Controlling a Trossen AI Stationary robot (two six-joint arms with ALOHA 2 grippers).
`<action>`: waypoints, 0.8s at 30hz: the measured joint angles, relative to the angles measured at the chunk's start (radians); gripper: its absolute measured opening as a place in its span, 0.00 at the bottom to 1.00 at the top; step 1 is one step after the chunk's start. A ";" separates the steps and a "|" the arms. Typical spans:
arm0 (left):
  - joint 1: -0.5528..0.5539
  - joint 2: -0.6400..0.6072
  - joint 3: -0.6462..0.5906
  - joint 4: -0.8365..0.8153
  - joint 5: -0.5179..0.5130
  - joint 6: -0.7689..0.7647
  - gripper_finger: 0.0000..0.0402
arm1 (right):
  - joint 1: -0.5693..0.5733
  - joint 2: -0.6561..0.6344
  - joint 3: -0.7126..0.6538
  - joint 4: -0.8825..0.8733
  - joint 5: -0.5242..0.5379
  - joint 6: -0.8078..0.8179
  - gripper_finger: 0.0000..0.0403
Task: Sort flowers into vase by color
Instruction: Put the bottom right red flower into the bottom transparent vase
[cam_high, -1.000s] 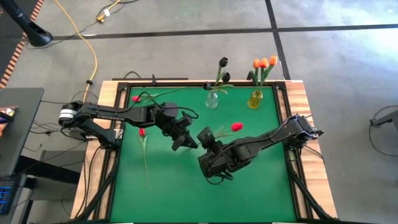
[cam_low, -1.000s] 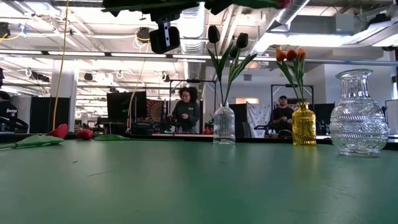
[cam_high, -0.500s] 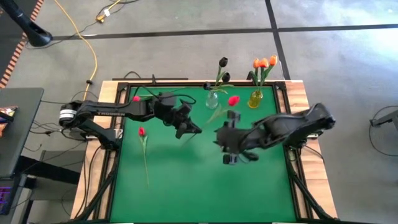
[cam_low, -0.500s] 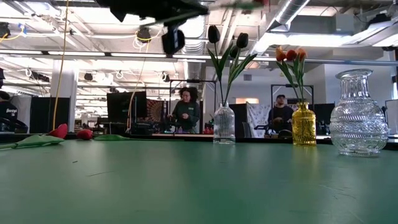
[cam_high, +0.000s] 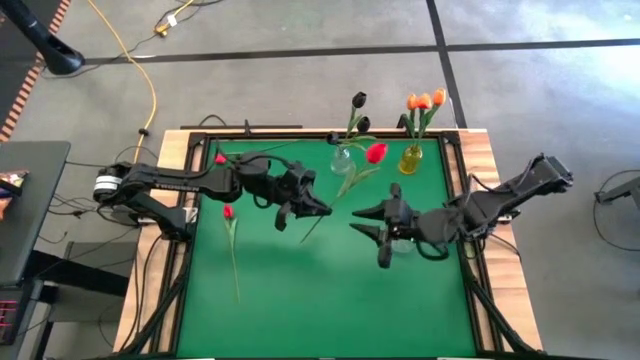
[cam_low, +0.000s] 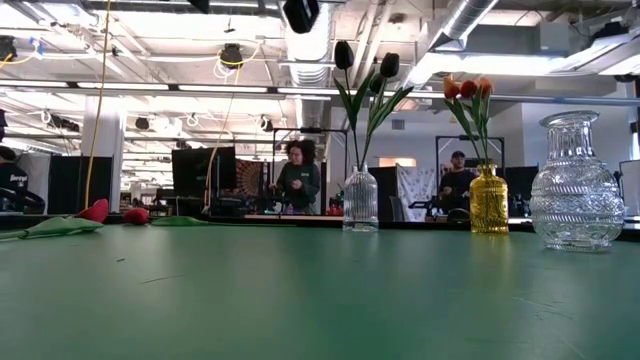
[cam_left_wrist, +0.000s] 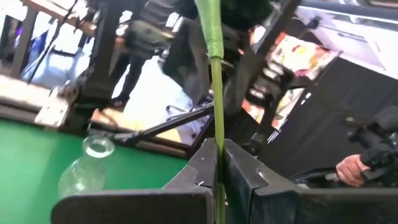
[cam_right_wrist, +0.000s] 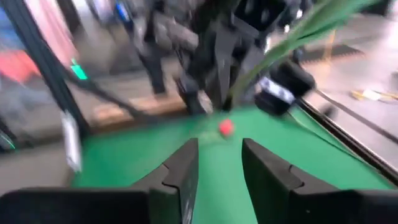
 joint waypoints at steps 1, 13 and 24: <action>-0.005 0.000 0.000 0.013 0.000 0.012 0.00 | -0.016 -0.013 -0.035 0.098 -0.025 -0.003 0.36; -0.030 0.000 0.000 0.056 -0.044 0.065 0.00 | -0.170 0.002 -0.109 0.376 -0.210 -0.029 0.46; -0.030 0.000 0.000 0.050 -0.087 0.065 0.00 | -0.238 0.036 -0.109 0.448 -0.330 -0.044 0.53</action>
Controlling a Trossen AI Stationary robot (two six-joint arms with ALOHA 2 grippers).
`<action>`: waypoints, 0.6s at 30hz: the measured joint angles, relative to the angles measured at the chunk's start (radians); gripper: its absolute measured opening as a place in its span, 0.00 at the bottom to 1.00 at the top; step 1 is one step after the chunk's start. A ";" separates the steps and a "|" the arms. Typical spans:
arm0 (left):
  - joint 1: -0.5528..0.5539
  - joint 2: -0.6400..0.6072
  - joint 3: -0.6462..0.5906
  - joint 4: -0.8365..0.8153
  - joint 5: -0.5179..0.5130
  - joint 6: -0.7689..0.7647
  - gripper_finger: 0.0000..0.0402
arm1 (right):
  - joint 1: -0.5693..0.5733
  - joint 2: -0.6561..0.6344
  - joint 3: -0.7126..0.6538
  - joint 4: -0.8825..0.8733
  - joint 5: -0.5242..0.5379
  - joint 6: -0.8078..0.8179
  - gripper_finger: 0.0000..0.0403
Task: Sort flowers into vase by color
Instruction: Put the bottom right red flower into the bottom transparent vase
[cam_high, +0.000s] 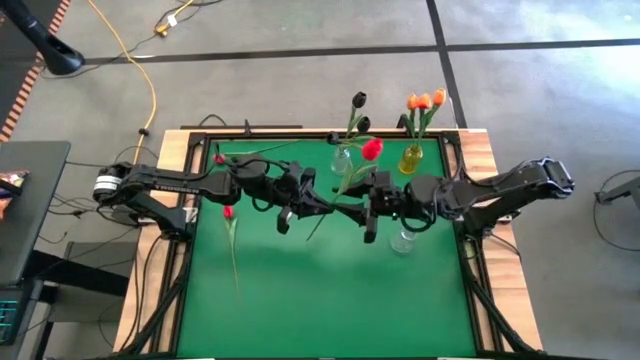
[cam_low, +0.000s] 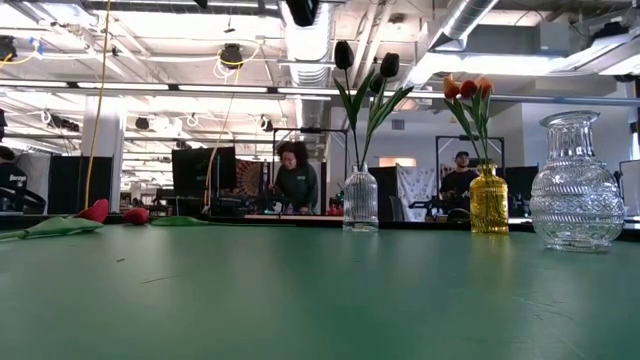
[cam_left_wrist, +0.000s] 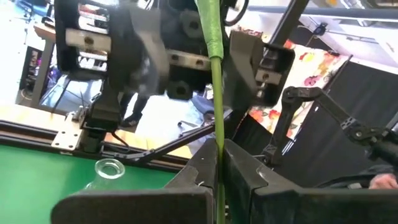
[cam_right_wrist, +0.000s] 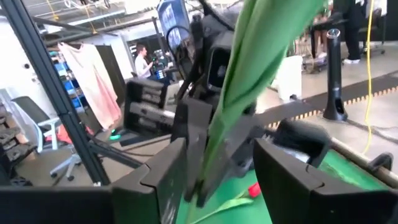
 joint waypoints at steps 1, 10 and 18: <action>0.000 0.000 0.000 0.000 -0.004 0.000 0.00 | -0.004 -0.001 0.000 0.004 -0.002 -0.001 0.53; 0.000 0.000 0.000 0.000 -0.050 0.000 0.00 | -0.011 -0.003 0.000 -0.003 -0.006 -0.004 0.46; 0.000 0.000 0.000 0.000 -0.087 -0.003 0.00 | -0.012 -0.002 0.000 -0.003 0.001 -0.004 0.34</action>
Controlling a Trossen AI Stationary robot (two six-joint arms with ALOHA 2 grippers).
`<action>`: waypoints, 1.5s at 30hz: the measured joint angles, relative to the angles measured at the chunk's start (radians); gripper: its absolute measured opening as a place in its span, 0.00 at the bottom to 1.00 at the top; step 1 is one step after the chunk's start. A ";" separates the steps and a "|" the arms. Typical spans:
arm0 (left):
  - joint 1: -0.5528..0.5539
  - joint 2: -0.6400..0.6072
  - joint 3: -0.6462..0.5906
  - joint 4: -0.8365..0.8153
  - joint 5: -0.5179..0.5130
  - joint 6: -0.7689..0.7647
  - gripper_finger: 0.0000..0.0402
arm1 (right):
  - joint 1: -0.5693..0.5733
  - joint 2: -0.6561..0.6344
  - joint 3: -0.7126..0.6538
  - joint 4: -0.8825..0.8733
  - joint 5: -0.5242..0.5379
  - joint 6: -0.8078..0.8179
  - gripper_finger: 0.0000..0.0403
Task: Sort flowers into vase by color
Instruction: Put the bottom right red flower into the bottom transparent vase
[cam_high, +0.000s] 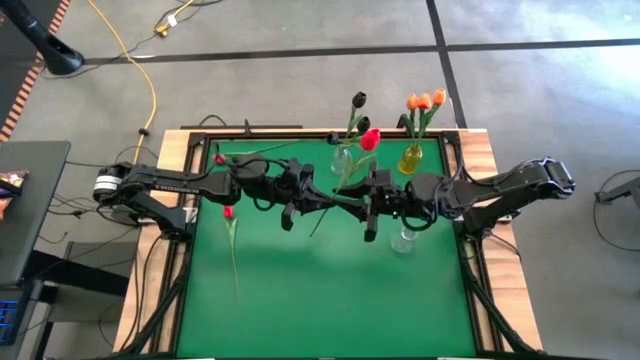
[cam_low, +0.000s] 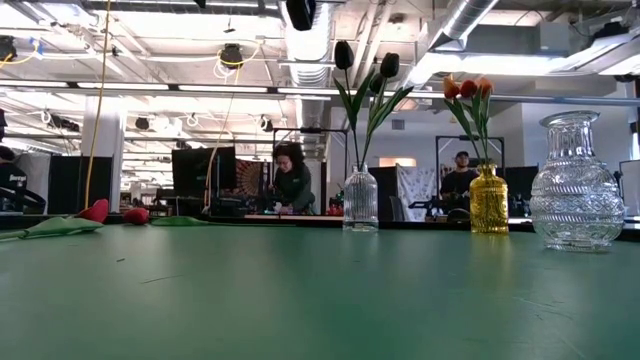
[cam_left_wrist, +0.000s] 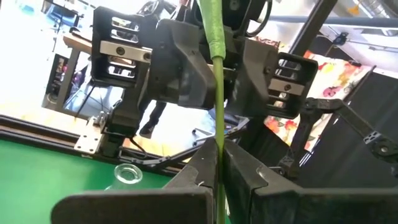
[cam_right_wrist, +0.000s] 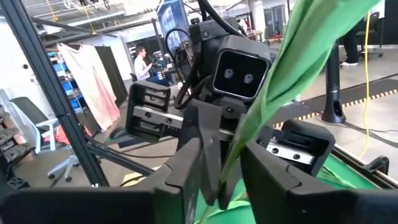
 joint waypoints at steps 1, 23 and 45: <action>0.000 0.000 0.000 0.000 -0.001 0.000 0.00 | 0.000 0.000 0.000 0.000 0.000 0.000 0.32; -0.013 0.001 0.000 -0.008 -0.004 0.090 0.11 | 0.001 -0.008 0.000 -0.011 0.005 -0.005 0.08; 0.104 -0.105 0.000 -0.446 0.017 0.014 0.46 | 0.187 -0.452 0.000 -0.983 0.122 0.288 0.08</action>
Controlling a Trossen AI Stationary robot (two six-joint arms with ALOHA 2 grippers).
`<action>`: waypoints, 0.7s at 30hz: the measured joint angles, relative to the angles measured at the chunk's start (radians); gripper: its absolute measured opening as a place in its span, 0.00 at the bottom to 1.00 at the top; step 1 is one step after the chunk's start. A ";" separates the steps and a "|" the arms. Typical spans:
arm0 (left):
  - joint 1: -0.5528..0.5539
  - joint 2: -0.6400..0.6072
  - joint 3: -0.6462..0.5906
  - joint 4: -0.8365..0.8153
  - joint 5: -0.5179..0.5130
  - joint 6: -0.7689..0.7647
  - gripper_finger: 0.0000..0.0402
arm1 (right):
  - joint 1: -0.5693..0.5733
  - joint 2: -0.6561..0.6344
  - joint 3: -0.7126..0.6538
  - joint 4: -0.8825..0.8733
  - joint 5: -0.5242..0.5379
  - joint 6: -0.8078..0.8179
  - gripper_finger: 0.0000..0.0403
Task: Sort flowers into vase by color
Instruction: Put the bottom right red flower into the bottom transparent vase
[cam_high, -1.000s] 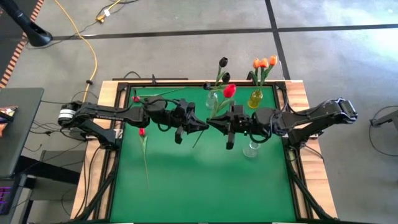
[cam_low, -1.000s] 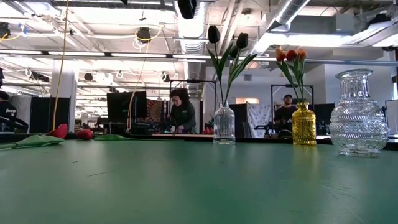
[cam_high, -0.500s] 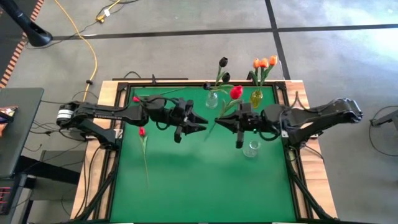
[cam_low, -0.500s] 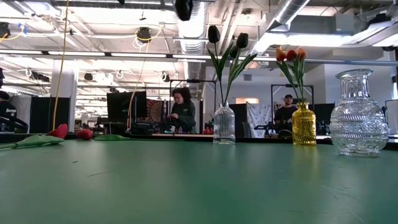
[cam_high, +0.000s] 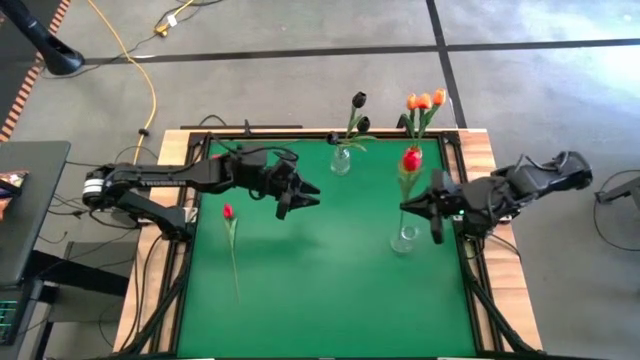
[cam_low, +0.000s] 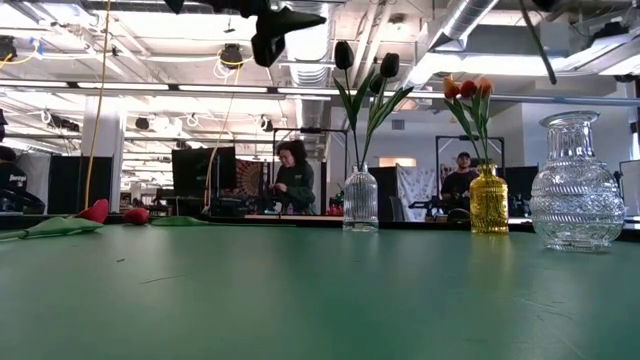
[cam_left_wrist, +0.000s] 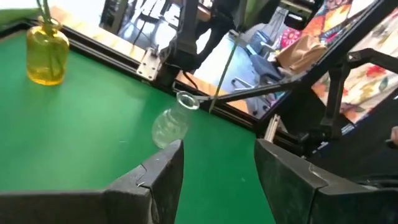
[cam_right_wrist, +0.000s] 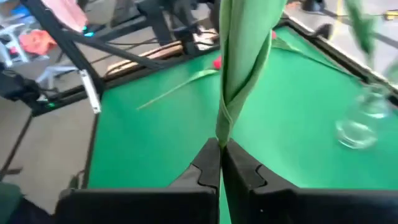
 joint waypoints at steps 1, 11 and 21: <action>-0.002 0.000 0.000 0.000 -0.012 0.000 0.46 | 0.009 -0.015 0.000 -0.018 0.023 0.008 0.08; -0.004 0.000 0.000 -0.001 -0.052 -0.003 0.46 | 0.031 -0.089 0.000 -0.157 0.142 0.029 0.08; -0.004 0.000 0.000 -0.002 -0.055 -0.018 0.46 | 0.031 -0.090 -0.139 -0.136 0.146 0.104 0.08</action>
